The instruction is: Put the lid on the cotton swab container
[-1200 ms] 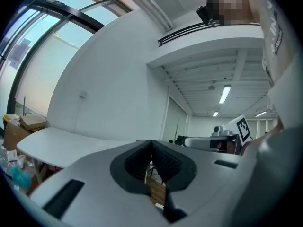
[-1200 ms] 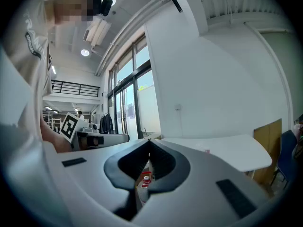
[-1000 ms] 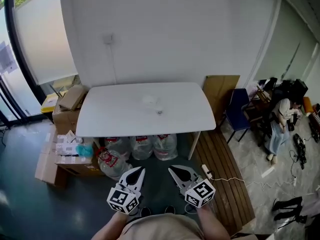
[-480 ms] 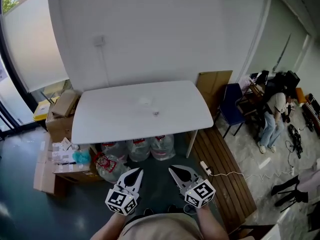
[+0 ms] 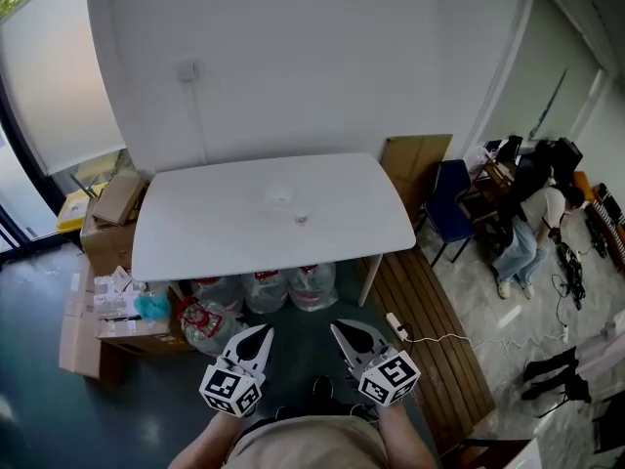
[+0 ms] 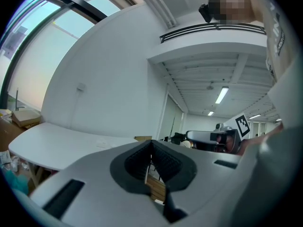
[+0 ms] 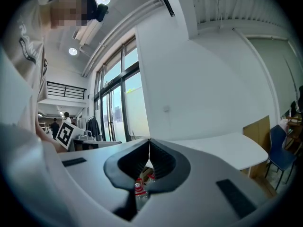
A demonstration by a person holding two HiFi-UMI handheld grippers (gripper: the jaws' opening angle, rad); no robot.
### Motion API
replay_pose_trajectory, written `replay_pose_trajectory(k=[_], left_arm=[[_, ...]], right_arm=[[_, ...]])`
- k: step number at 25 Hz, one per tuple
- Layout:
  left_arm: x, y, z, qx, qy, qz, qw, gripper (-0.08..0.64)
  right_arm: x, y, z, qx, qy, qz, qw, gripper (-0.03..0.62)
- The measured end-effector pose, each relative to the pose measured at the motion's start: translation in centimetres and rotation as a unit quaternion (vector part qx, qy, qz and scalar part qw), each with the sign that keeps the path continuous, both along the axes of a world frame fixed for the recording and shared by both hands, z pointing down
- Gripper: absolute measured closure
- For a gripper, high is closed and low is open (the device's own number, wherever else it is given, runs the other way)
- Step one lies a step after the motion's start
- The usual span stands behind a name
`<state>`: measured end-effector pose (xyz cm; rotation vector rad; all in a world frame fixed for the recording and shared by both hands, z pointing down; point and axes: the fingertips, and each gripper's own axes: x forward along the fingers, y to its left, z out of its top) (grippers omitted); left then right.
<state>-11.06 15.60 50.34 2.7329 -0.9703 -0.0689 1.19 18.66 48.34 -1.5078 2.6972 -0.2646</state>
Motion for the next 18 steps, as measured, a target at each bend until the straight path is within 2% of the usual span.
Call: replay_pose_trajectory(k=[4,8,15,18], left_arm=[[1.0,-1.8,-0.5,-0.003,0.006,-0.02,0.9998,0.546],[2.3,-4.0,-0.7,0.01,-0.014,-0.034,0.9993,0.546],[4.4,-7.1,-0.2,0.005,-0.023,-0.07,0.9973,0.546],[5.7,-7.5,0.6,-0.004,-0.024,-0.076,0.9968,0.546]], right_arm=[[1.2,-2.0,-0.1,0.006,0.007,-0.014,1.0,0.575],[2.4,-4.8,0.2,0.008,0.017,-0.03,0.999,0.575],[4.1,-9.0,0.3,0.008,0.013,-0.062,0.998,0.575],[4.9,-9.6,0.8,-0.003,-0.005,-0.073,0.997,0.575]])
